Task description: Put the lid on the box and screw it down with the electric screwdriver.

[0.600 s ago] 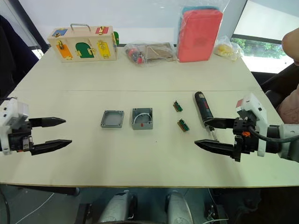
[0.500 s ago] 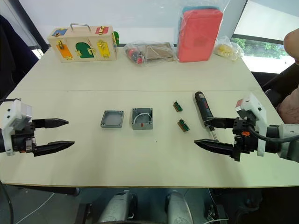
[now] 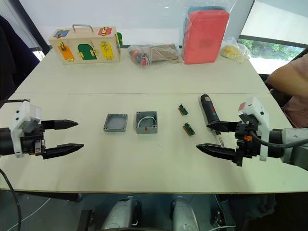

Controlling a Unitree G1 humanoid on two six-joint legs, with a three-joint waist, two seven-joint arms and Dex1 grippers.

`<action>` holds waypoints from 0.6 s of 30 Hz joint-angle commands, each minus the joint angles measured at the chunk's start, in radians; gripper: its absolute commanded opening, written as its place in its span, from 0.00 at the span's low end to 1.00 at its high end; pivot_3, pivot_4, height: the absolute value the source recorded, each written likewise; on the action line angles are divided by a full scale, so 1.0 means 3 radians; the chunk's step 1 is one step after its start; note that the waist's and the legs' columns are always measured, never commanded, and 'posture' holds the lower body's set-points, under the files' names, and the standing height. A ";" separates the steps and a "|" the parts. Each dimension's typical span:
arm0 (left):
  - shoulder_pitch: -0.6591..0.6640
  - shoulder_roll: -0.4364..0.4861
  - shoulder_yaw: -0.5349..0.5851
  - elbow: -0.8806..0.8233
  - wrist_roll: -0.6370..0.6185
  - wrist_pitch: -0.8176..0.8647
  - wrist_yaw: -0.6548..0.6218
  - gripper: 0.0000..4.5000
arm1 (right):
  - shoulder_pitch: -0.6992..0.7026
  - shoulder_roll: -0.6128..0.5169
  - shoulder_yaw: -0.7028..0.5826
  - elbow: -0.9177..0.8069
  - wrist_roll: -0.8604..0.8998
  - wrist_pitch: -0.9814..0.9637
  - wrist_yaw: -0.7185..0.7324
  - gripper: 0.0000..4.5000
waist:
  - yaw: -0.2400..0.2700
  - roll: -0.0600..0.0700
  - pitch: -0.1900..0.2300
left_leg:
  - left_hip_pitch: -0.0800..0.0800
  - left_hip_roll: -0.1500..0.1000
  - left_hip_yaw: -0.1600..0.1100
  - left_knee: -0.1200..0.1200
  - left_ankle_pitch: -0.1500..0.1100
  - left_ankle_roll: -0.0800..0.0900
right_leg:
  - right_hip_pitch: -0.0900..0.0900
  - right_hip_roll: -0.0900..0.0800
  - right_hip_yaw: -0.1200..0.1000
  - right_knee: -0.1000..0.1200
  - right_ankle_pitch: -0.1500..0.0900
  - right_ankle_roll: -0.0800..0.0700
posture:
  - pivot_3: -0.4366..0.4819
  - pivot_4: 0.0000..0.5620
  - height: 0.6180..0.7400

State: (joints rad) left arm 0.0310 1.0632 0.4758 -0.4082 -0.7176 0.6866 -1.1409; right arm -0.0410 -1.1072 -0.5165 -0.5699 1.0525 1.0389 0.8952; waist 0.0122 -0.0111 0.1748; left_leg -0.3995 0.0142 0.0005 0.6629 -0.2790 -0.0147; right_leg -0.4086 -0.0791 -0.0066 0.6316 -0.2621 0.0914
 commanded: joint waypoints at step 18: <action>-0.1788 -0.0481 -0.1784 0.0640 0.0830 -0.0852 -0.0405 0.99 | -0.0124 0.0272 0.0282 -0.0371 0.0204 0.0001 -0.0675 1.00 | 0.0007 -0.0002 0.0000 | 0.0001 -0.0010 0.0002 0.0006 0.0001 -0.0001 | 0.0012 0.0002 0.0002 0.0000 0.0000 0.0001 | 0.48 0.27 0.92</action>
State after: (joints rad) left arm -0.4254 0.9542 0.0240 -0.2895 -0.5501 0.5193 -1.2237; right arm -0.0609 -1.0427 -0.4399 -0.6289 1.0752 1.0413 0.7436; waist 0.0142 -0.0117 0.1749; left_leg -0.3997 0.0093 0.0018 0.6647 -0.2788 -0.0149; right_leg -0.4054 -0.0783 -0.0059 0.6315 -0.2619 0.0918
